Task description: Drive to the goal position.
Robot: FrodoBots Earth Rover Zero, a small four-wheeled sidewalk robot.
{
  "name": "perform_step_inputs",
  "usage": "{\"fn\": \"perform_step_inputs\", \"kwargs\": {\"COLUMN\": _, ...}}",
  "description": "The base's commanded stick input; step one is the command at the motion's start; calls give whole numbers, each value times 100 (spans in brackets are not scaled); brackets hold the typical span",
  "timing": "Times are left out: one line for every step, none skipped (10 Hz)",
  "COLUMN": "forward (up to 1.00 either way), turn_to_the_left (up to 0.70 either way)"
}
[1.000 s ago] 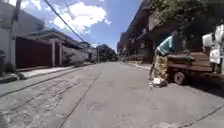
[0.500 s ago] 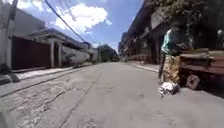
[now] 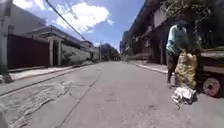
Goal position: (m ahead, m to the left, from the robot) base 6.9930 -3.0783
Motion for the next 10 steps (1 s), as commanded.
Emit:
{"fn": "perform_step_inputs", "kwargs": {"forward": 85, "turn_to_the_left": 0}}
{"fn": "perform_step_inputs", "kwargs": {"forward": 85, "turn_to_the_left": 0}}
{"fn": "perform_step_inputs", "kwargs": {"forward": 85, "turn_to_the_left": 0}}
{"fn": "perform_step_inputs", "kwargs": {"forward": 85, "turn_to_the_left": 0}}
{"fn": "perform_step_inputs", "kwargs": {"forward": 85, "turn_to_the_left": 0}}
{"fn": "perform_step_inputs", "kwargs": {"forward": 85, "turn_to_the_left": 0}}
{"fn": "perform_step_inputs", "kwargs": {"forward": 85, "turn_to_the_left": 0}}
{"fn": "perform_step_inputs", "kwargs": {"forward": 85, "turn_to_the_left": 0}}
{"fn": "perform_step_inputs", "kwargs": {"forward": 85, "turn_to_the_left": 0}}
{"fn": "perform_step_inputs", "kwargs": {"forward": 85, "turn_to_the_left": 0}}
